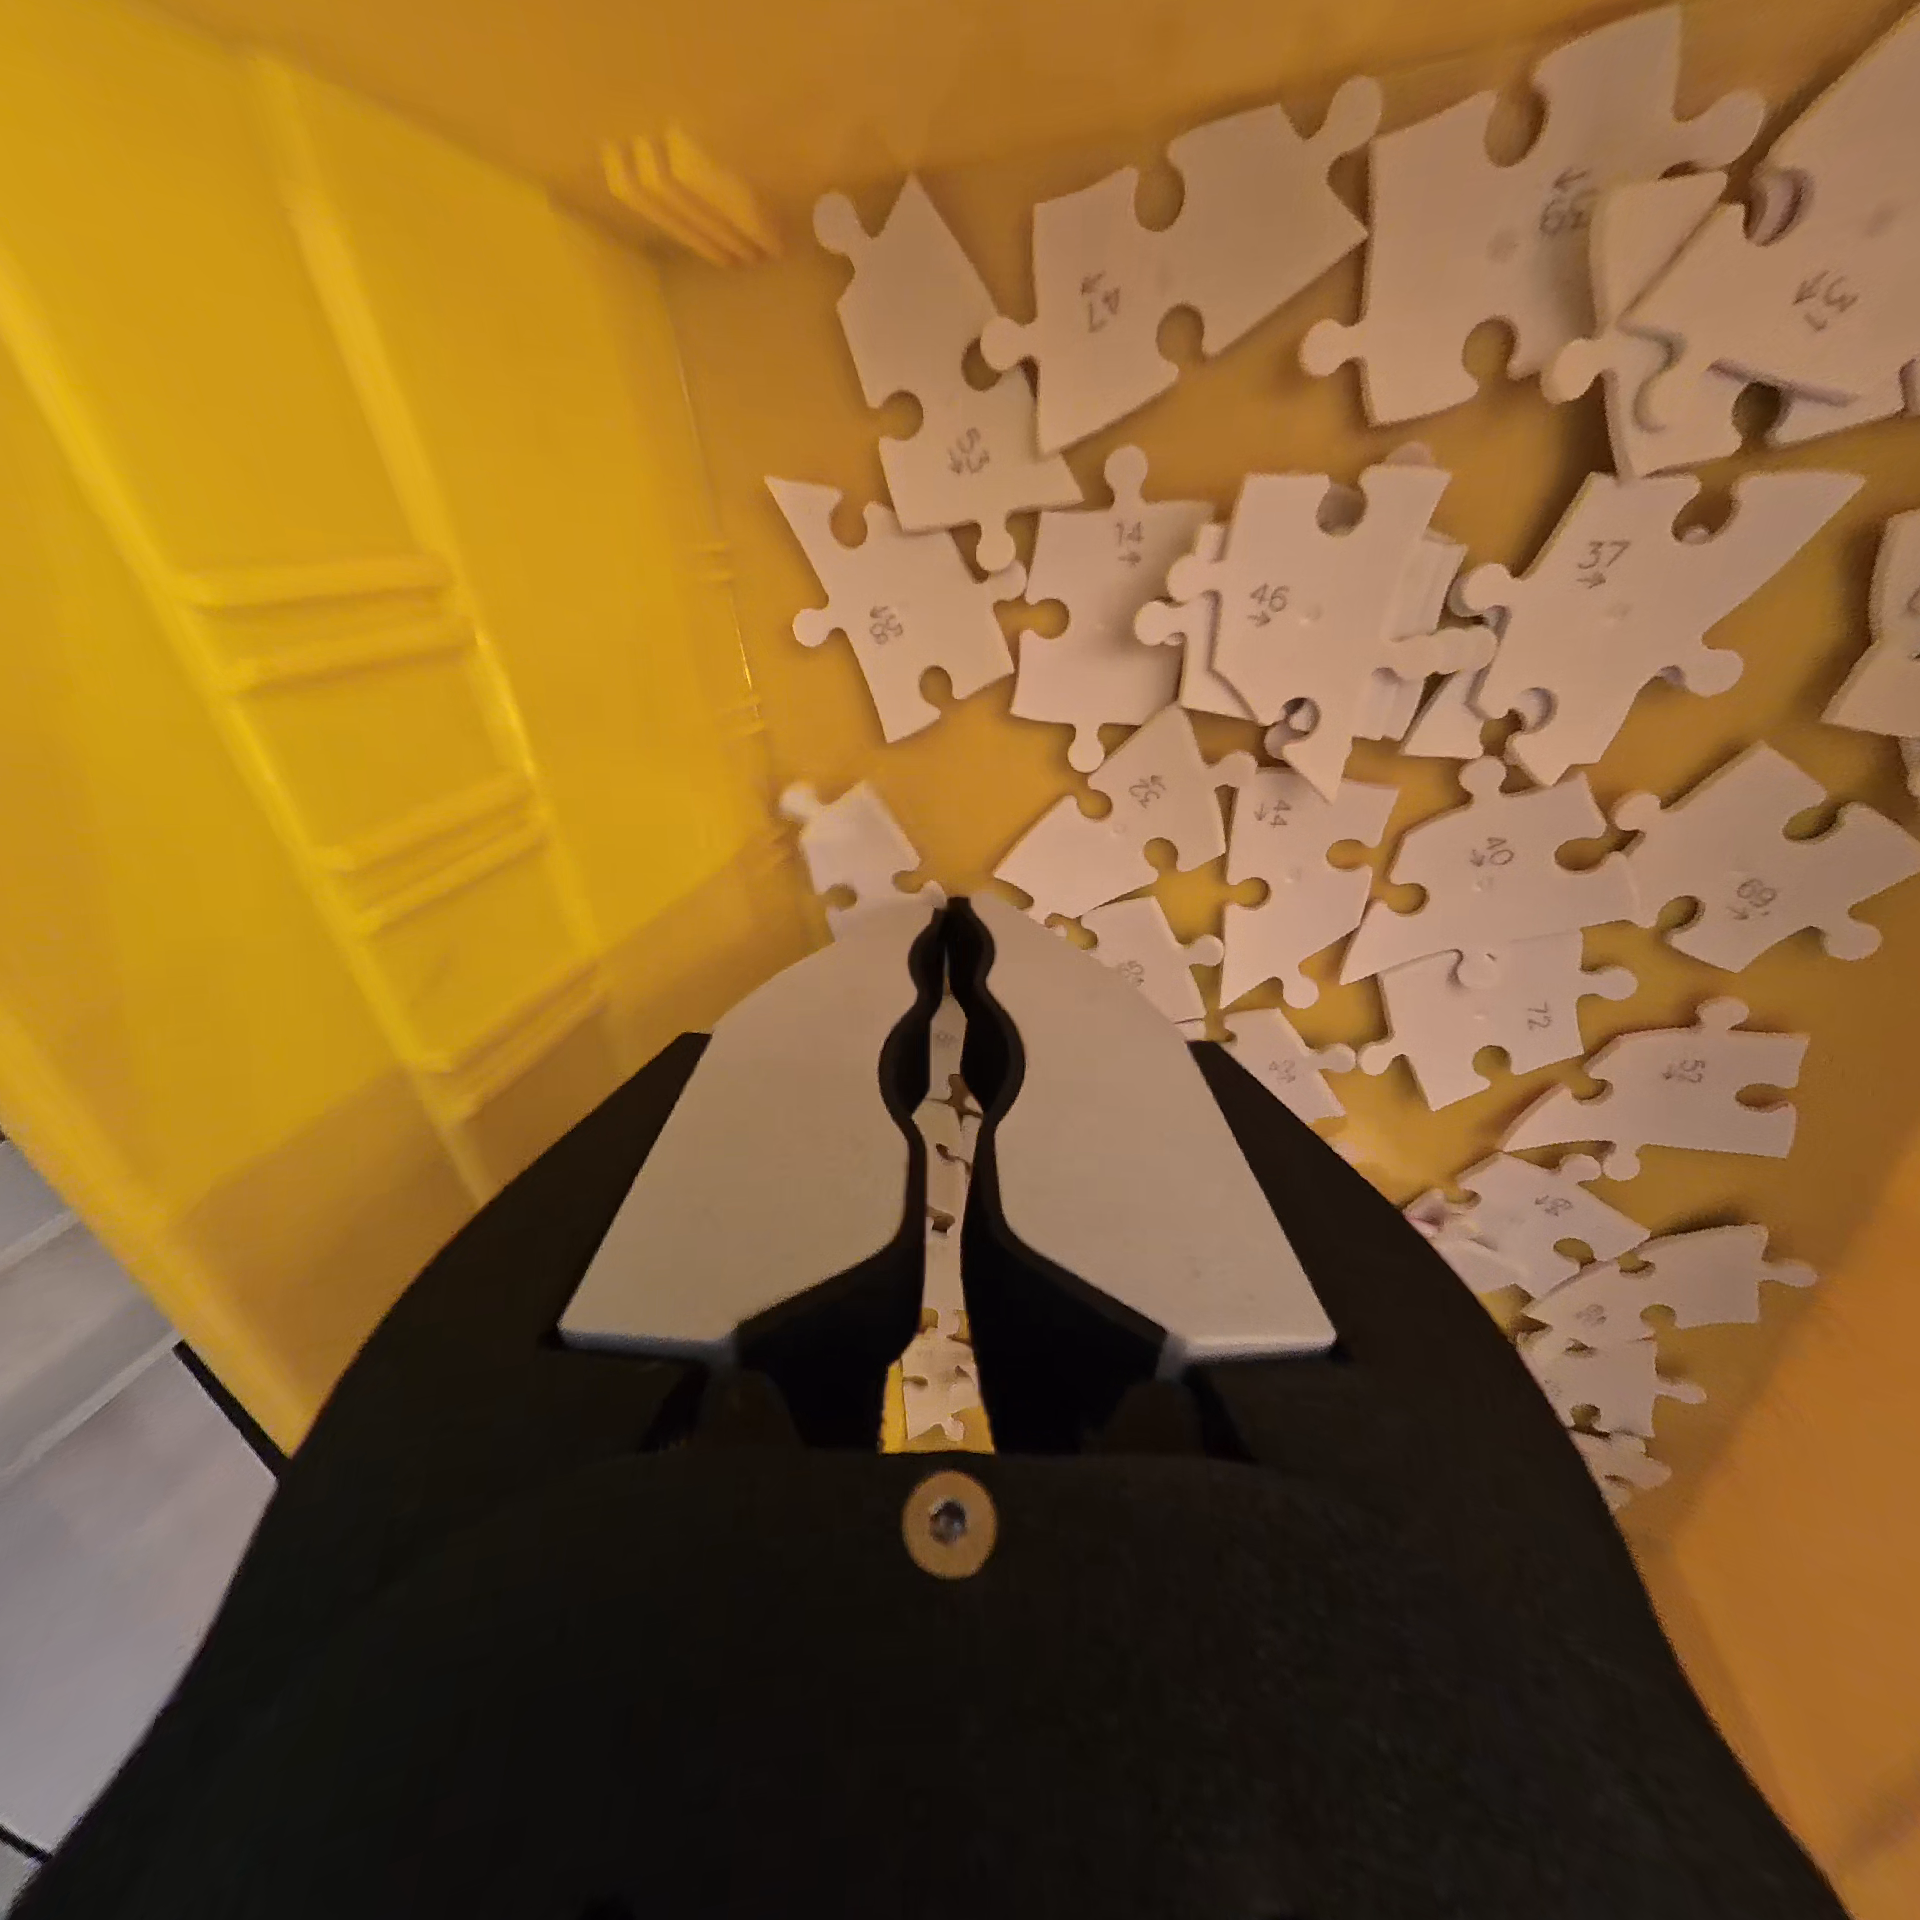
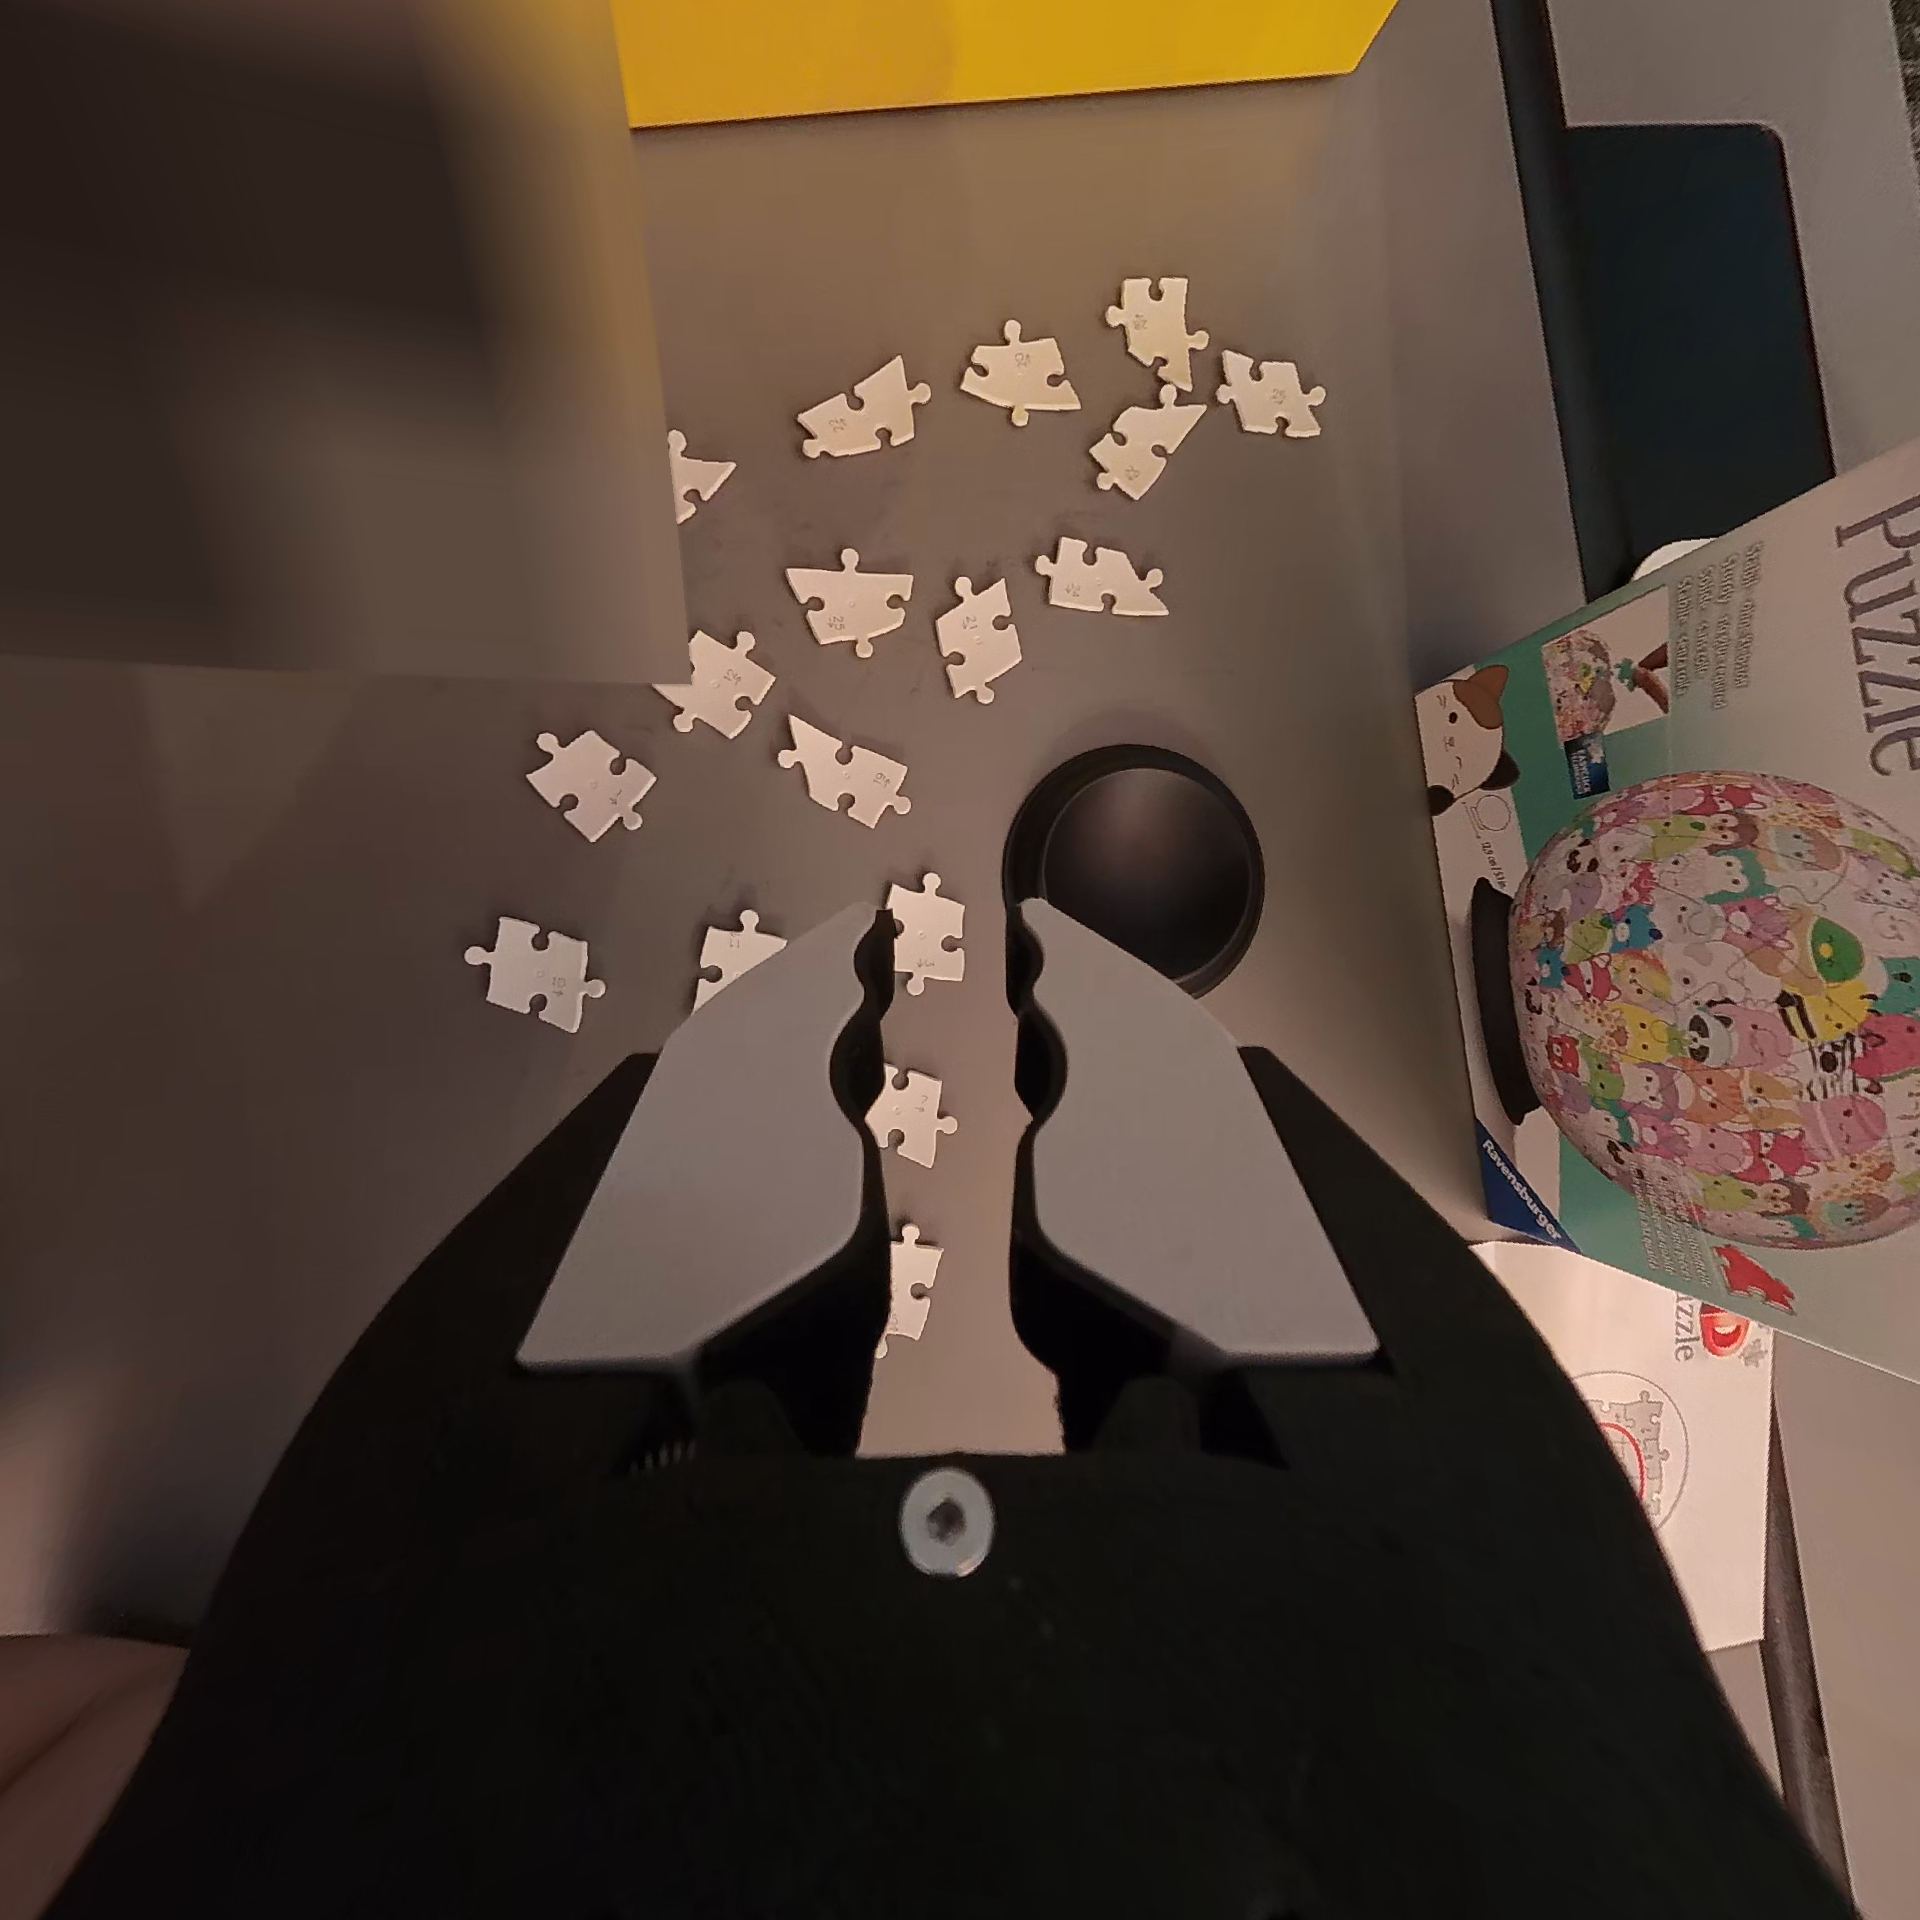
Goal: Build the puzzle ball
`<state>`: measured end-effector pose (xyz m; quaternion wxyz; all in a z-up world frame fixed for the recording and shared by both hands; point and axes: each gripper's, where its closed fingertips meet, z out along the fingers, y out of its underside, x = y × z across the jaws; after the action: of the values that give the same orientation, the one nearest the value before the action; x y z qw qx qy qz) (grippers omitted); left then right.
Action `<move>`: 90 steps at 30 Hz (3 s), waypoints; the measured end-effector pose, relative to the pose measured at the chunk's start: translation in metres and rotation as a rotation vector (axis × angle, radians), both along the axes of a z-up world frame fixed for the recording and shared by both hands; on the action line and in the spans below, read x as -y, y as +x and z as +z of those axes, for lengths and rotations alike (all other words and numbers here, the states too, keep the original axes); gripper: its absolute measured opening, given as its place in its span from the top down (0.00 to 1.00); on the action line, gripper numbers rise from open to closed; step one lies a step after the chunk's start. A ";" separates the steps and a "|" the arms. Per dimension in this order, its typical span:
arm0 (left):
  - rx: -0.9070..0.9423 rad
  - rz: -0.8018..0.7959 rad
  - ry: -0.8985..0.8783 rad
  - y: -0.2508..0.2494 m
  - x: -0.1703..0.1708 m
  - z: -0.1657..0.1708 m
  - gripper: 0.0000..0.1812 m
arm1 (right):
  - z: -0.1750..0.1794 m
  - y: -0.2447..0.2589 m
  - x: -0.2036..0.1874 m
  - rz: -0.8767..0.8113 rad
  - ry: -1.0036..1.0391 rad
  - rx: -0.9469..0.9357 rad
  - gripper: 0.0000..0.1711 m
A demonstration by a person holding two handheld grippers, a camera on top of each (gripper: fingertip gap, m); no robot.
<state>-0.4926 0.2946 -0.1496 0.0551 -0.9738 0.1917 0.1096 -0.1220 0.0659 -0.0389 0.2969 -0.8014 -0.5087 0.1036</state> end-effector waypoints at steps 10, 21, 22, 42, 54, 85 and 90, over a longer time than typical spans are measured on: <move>0.055 0.000 0.019 0.007 0.002 0.013 1.00 | -0.003 -0.001 0.001 0.009 -0.011 0.013 0.87; -0.012 0.061 0.010 -0.006 0.004 0.008 0.84 | -0.002 -0.001 0.002 0.013 -0.009 0.011 0.87; -0.023 0.069 -0.001 -0.007 0.006 0.006 0.84 | -0.002 -0.001 0.002 0.012 -0.008 0.011 0.87; 0.114 0.165 -0.021 -0.005 0.008 0.002 0.92 | -0.005 -0.002 0.005 0.023 -0.021 0.025 0.87; 0.065 0.068 -0.017 0.004 0.011 0.011 0.82 | -0.006 -0.002 0.006 0.026 -0.026 0.032 0.87; 0.234 0.138 -0.078 0.011 0.009 -0.001 0.63 | -0.003 -0.002 0.012 0.042 -0.021 0.039 0.88; 0.238 0.128 -0.080 0.012 0.009 -0.001 0.62 | -0.004 -0.002 0.013 0.047 -0.025 0.046 0.87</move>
<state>-0.4804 0.2851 -0.1508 0.0315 -0.9915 0.1254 -0.0111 -0.1241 0.0524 -0.0432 0.2726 -0.7952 -0.5326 0.0985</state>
